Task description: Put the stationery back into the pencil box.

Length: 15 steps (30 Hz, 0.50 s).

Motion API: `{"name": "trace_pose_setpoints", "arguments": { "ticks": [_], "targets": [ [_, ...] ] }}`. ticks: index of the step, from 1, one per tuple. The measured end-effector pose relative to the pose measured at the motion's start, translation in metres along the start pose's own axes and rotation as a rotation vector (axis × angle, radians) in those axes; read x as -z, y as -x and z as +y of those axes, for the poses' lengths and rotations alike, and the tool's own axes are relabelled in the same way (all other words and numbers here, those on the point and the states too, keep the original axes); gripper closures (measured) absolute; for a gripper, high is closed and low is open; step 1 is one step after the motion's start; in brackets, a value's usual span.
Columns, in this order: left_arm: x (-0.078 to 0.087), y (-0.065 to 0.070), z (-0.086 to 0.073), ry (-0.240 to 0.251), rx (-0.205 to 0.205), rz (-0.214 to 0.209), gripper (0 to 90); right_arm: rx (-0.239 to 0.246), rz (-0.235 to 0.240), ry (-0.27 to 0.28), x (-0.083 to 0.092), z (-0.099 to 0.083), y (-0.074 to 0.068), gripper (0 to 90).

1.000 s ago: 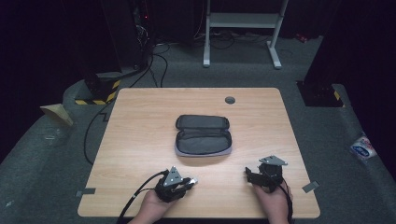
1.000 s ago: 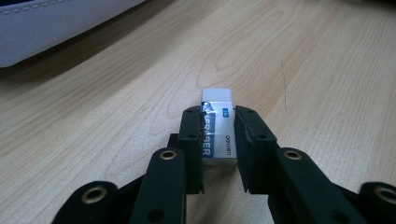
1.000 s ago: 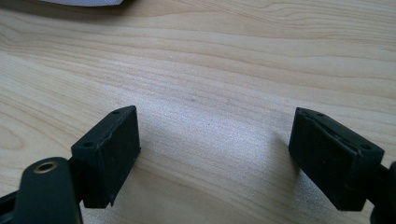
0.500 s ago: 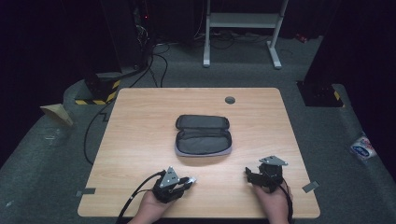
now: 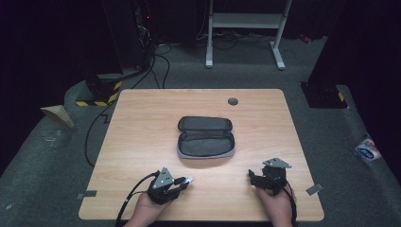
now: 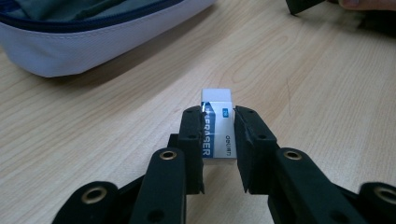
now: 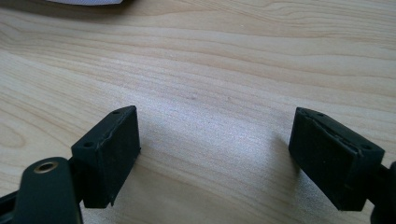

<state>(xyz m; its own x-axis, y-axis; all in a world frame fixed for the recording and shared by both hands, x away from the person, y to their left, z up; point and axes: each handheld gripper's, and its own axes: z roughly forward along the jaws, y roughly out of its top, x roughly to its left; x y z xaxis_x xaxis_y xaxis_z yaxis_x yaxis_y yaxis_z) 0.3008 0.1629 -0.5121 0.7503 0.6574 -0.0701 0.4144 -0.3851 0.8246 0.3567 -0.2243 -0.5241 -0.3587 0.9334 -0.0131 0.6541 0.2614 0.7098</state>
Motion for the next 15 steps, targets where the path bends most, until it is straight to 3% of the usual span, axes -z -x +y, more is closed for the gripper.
{"name": "trace_pose_setpoints", "arguments": {
  "ticks": [15],
  "targets": [
    [0.022, -0.021, 0.005, 0.047, 0.029, 0.047, 73.3, 0.001, 0.000, 0.000, 0.000, 0.000, 0.000, 16.0]
  ]
}}
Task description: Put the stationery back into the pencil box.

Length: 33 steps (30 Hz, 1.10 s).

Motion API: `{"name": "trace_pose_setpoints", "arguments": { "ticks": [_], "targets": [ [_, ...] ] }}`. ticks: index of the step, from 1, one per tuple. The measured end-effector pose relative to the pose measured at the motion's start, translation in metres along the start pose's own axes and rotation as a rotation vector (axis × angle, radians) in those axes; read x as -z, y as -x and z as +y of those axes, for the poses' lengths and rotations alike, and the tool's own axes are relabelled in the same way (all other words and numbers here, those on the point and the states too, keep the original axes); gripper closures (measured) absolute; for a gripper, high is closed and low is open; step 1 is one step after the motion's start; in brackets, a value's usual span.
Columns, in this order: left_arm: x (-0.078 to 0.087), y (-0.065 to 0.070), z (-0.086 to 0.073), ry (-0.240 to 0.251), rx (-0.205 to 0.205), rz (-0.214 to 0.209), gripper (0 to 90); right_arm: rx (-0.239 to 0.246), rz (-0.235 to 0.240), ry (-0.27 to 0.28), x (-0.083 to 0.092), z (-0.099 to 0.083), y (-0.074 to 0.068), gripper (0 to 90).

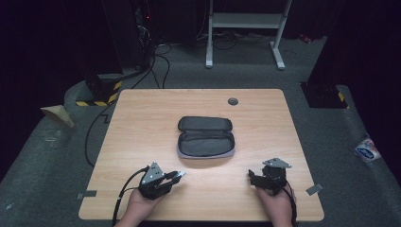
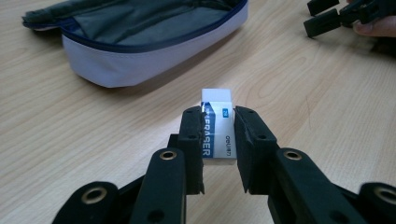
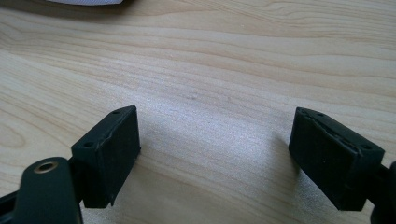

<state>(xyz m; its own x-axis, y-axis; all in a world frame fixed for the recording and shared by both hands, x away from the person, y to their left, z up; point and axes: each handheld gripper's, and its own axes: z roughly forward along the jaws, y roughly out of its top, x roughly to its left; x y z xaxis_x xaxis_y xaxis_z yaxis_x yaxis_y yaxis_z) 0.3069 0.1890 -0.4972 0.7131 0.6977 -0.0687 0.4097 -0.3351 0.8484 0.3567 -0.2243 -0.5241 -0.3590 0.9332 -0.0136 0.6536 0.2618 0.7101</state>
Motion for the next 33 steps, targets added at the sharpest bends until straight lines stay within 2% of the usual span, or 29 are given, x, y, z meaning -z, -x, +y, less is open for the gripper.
{"name": "trace_pose_setpoints", "arguments": {
  "ticks": [7, 16, 21, 28, 33],
  "targets": [
    [0.009, -0.009, 0.002, 0.026, 0.010, 0.032, 73.4, 0.000, 0.000, 0.000, 0.000, 0.000, 0.000, 16.0],
    [0.018, -0.015, 0.005, 0.057, 0.015, 0.054, 73.3, 0.000, 0.000, 0.000, 0.000, 0.000, 0.000, 16.0],
    [0.025, -0.016, 0.006, 0.116, 0.010, 0.067, 73.3, 0.000, 0.000, 0.000, 0.000, 0.000, 0.000, 16.0],
    [0.031, -0.015, 0.008, 0.160, -0.004, 0.079, 73.3, 0.000, 0.000, 0.000, 0.000, 0.000, 0.000, 16.0],
    [0.037, -0.012, 0.009, 0.231, -0.022, 0.083, 73.3, 0.000, 0.000, 0.000, 0.000, 0.000, 0.000, 16.0]
  ]
}}
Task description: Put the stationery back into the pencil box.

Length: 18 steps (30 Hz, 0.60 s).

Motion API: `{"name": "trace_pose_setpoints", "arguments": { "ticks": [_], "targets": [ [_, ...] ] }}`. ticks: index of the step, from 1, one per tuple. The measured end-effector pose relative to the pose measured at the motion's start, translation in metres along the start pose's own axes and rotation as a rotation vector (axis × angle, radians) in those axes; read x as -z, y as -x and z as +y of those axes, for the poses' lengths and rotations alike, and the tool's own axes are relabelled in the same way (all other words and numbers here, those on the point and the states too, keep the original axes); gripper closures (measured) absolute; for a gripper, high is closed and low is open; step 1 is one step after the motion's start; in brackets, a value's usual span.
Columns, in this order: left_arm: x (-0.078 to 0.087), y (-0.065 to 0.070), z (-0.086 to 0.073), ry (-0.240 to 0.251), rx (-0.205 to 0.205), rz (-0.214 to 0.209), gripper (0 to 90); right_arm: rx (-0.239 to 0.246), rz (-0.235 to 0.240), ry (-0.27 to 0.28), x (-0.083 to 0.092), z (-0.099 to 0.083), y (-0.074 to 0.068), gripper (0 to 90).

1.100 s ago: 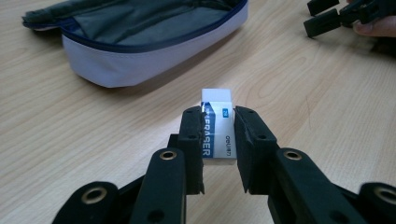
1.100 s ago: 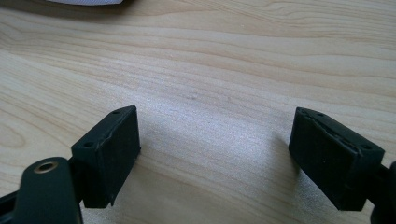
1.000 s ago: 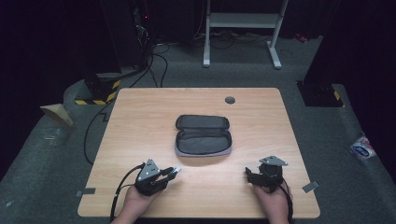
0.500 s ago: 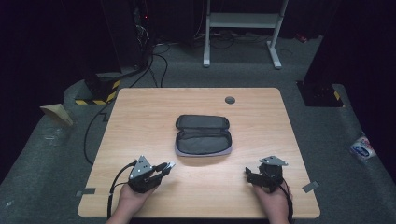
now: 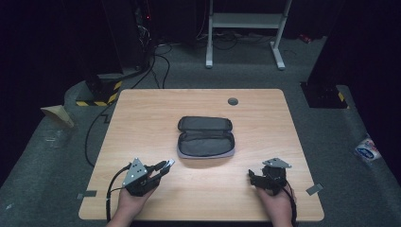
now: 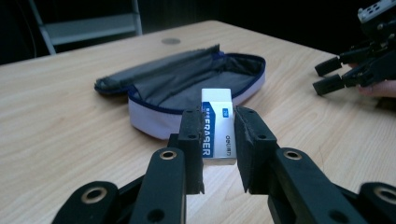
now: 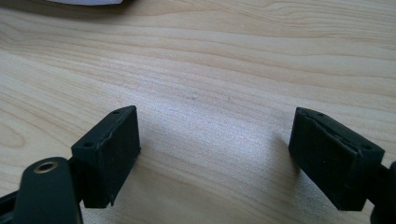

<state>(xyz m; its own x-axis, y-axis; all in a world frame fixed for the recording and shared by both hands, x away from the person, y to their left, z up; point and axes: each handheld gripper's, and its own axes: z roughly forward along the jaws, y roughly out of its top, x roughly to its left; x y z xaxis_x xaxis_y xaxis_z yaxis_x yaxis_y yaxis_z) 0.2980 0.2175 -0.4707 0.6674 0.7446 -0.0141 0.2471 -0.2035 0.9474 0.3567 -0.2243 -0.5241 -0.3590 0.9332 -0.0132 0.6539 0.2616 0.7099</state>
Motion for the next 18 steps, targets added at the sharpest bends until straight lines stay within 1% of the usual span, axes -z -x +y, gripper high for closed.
{"name": "trace_pose_setpoints", "arguments": {
  "ticks": [4, 6, 7, 14, 18],
  "targets": [
    [0.0043, 0.0011, 0.0020, 0.037, -0.007, 0.013, 73.3, 0.000, 0.000, 0.000, 0.0000, 0.0000, 0.0000, 16.0],
    [0.0048, 0.0013, 0.0021, 0.043, -0.003, 0.014, 73.3, 0.000, 0.001, 0.000, 0.0001, 0.0000, 0.0000, 16.0],
    [0.0062, 0.0012, 0.0023, 0.059, -0.006, 0.010, 73.4, 0.000, 0.000, 0.000, 0.0000, 0.0000, 0.0000, 16.0],
    [0.0063, 0.0018, 0.0022, 0.067, -0.014, 0.008, 73.3, 0.000, 0.000, 0.000, 0.0000, 0.0000, 0.0000, 16.0],
    [0.0066, 0.0017, 0.0024, 0.069, -0.011, 0.008, 73.3, 0.000, 0.000, 0.000, 0.0000, 0.0000, 0.0000, 16.0]
  ]
}}
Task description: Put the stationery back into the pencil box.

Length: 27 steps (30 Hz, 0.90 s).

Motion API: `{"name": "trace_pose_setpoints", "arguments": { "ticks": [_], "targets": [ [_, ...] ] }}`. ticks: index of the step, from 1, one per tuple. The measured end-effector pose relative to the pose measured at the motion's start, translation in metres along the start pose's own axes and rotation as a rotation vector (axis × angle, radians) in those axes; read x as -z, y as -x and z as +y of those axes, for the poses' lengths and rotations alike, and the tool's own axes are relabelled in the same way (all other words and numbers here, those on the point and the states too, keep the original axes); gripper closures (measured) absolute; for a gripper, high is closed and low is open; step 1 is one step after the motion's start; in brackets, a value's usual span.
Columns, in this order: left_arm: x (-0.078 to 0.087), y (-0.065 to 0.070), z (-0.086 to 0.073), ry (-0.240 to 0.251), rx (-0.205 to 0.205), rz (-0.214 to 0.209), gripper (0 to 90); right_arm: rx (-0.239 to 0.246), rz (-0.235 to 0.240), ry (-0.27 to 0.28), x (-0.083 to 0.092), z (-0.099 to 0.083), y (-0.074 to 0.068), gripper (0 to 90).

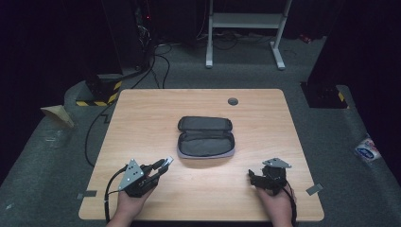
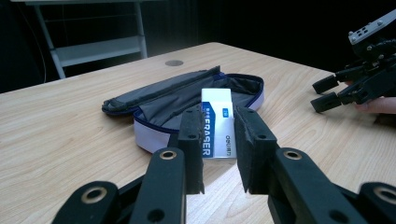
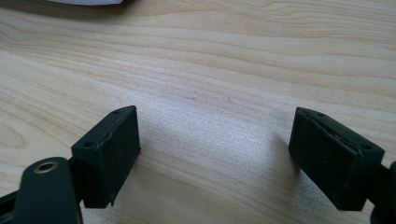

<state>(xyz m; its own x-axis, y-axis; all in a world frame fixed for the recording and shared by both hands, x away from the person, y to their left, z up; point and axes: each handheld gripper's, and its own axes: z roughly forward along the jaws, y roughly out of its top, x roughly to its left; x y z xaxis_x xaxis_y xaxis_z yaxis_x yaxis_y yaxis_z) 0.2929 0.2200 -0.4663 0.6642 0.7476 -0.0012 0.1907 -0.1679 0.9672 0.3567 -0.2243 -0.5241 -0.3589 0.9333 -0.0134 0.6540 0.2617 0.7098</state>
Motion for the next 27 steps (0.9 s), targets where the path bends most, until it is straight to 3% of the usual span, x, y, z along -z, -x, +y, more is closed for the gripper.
{"name": "trace_pose_setpoints", "arguments": {
  "ticks": [13, 25, 27],
  "targets": [
    [-0.003, 0.000, 0.003, -0.004, 0.006, -0.005, 73.3, 0.000, 0.000, 0.000, 0.000, 0.000, 0.000, 16.0],
    [-0.029, -0.003, 0.009, -0.040, 0.007, -0.028, 73.3, 0.000, 0.000, 0.000, 0.000, 0.000, 0.000, 16.0],
    [-0.033, -0.005, 0.010, -0.041, 0.024, -0.036, 73.3, 0.000, 0.000, 0.000, 0.000, 0.000, 0.000, 16.0]
  ]
}}
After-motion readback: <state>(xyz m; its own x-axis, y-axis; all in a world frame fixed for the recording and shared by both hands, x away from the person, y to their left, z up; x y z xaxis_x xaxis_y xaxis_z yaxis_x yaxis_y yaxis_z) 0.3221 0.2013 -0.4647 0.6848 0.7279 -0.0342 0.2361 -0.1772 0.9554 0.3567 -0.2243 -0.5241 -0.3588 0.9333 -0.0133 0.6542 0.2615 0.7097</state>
